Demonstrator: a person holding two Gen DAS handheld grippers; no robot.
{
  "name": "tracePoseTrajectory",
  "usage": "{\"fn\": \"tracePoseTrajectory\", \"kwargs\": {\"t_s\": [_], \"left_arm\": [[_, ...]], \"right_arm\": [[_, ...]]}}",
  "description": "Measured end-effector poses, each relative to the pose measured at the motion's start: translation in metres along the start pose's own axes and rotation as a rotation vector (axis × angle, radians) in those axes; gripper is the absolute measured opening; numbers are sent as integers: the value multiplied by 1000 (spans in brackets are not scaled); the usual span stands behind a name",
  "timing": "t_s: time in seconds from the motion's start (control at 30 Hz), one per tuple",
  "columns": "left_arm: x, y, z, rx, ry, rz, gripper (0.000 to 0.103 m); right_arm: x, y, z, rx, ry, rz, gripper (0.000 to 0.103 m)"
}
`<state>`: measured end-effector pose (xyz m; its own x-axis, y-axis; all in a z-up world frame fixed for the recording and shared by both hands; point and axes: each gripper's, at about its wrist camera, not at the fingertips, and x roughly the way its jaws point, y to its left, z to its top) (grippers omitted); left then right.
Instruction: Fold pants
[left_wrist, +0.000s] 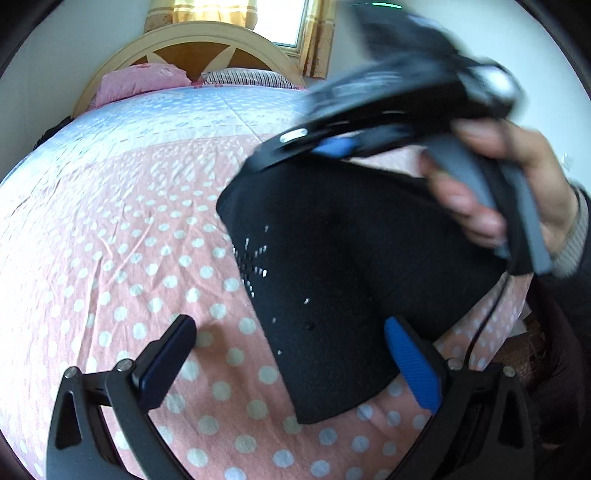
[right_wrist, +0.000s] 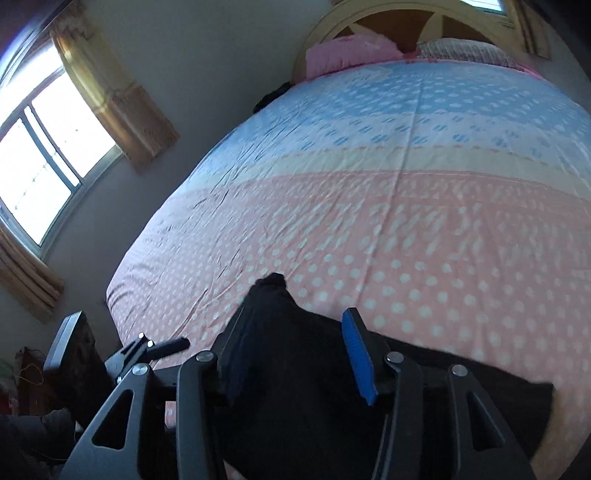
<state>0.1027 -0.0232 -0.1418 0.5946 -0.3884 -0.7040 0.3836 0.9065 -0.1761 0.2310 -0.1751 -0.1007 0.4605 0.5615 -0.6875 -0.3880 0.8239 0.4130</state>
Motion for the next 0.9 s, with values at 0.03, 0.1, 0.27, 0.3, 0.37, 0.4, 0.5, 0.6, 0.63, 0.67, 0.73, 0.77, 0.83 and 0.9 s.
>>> {"fn": "tracePoseTrajectory", "kwargs": {"t_s": [0.03,0.1,0.27,0.3,0.37,0.4,0.5,0.6,0.63,0.67,0.73,0.77,0.83,0.9], "left_arm": [[-4,5,6,-16,-23,5,103],[-12,13,13,-47,-66,15,103],[-9,36,26,-156,-70,11,103],[-4,37,27,-170,-63,6,103],[5,38,30,-185,-42,7,103],[11,37,30,-192,-32,3,103],[23,33,32,-208,-8,-13,103],[28,27,38,-187,-5,7,103],[32,25,41,-181,0,14,103],[32,19,38,-175,2,19,103],[38,19,40,-149,20,46,103],[44,18,41,-134,32,63,103],[46,11,41,-93,45,98,103],[52,12,41,-77,53,108,103]], "right_arm": [[-20,-12,-11,25,-26,-20,52],[-47,-32,-31,83,-60,-70,56],[-86,-102,-85,300,-110,-192,57],[-87,-110,-92,329,-108,-185,57],[-82,-123,-106,385,-106,-124,57],[-81,-122,-110,392,-112,-100,57],[-75,-119,-113,382,-140,-66,57],[-71,-114,-114,348,-120,-45,57],[-68,-111,-115,331,-110,-56,57],[-70,-108,-116,328,-109,-67,57],[-66,-107,-118,324,-108,-88,57],[-66,-105,-119,324,-115,-87,56],[-67,-106,-122,337,-139,-62,49],[-68,-106,-125,343,-160,-28,41]]}}
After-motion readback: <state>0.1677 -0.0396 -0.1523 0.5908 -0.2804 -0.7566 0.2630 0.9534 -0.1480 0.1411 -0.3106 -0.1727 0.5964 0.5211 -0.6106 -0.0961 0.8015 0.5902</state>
